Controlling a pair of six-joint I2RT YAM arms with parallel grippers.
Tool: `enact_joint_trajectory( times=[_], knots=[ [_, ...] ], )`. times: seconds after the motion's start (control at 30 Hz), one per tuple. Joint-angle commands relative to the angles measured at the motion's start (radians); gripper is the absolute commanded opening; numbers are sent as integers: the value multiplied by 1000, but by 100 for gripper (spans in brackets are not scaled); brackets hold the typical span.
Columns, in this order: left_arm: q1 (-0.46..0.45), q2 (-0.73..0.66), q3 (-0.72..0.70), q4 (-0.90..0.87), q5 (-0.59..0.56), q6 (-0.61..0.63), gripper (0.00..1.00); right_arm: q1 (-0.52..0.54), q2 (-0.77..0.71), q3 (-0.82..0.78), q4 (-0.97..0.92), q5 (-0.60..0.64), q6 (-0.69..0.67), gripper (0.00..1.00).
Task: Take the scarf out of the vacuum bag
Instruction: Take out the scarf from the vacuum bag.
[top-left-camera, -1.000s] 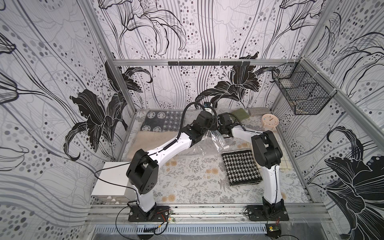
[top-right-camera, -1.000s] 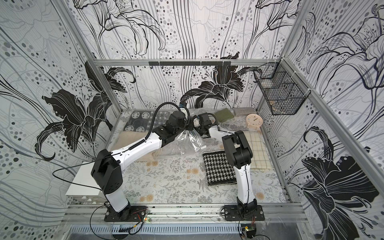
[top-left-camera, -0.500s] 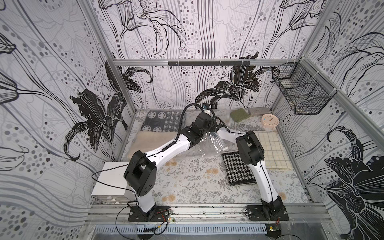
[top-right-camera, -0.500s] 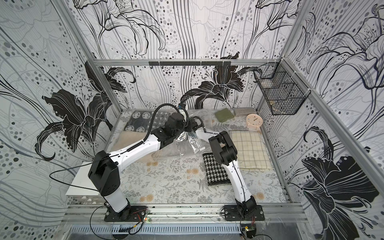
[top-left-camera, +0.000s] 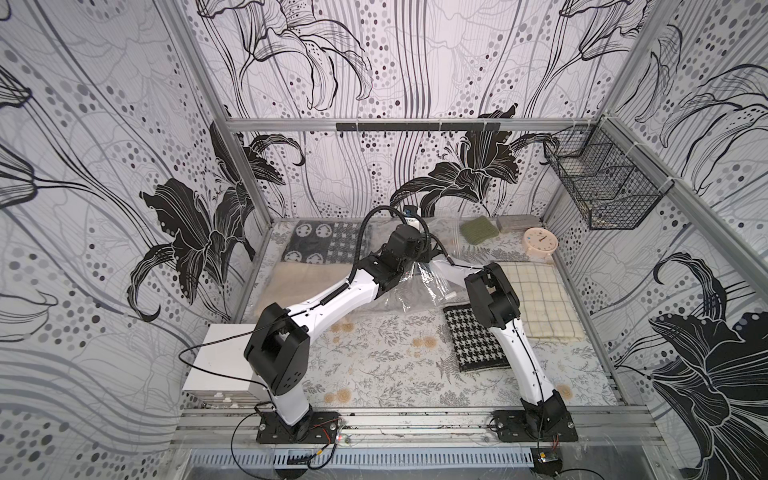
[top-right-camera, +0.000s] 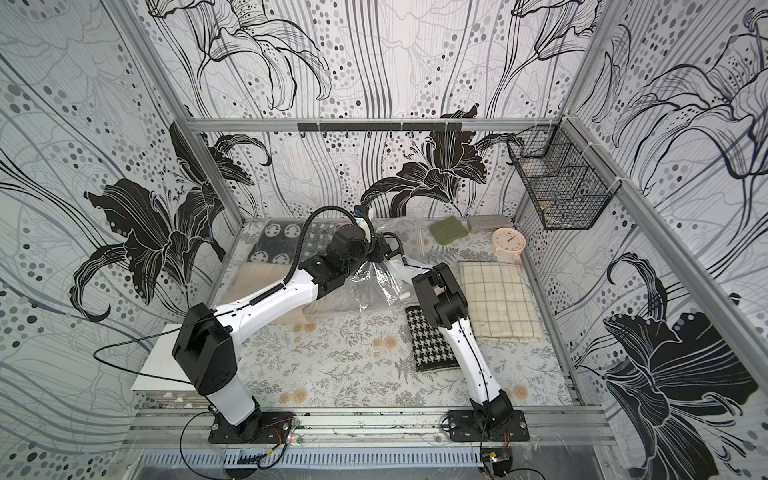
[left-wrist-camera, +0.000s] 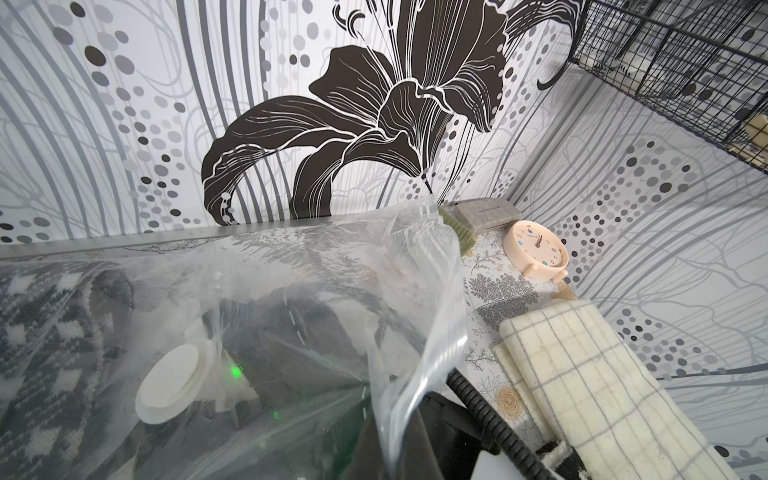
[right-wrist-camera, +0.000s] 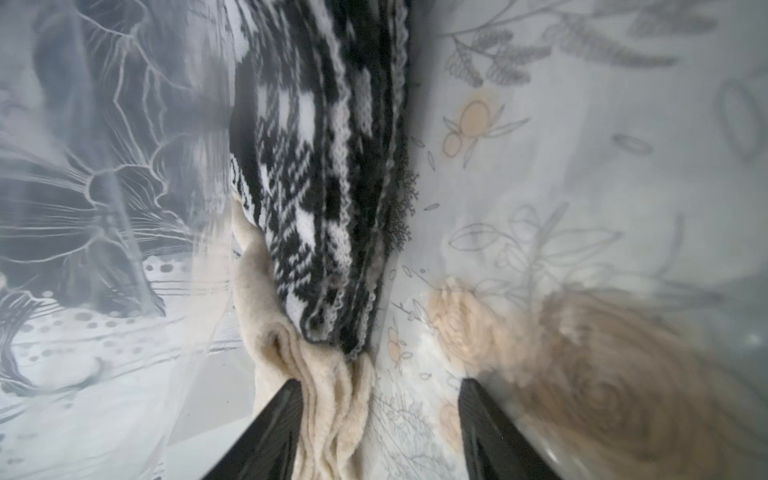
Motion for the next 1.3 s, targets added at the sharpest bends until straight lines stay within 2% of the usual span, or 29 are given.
enact_joint_trajectory(
  times=[0.0, 0.33, 0.6, 1.03, 1.27],
  knots=[
    [-9, -56, -3, 80, 39, -8, 0, 18, 48, 43, 26, 29, 41, 62],
    [-17, -68, 21, 63, 55, -7, 0, 24, 90, 118, 15, 105, 57, 63],
    [-21, -61, 27, 51, 59, -12, 0, 45, 171, 267, -59, 163, 49, 63],
    [-34, -39, 32, 40, 74, -24, 0, 79, 310, 479, -116, 151, 60, 63],
    [-35, -36, 27, 37, 67, -21, 0, 83, 324, 481, -101, 144, 67, 61]
  ],
)
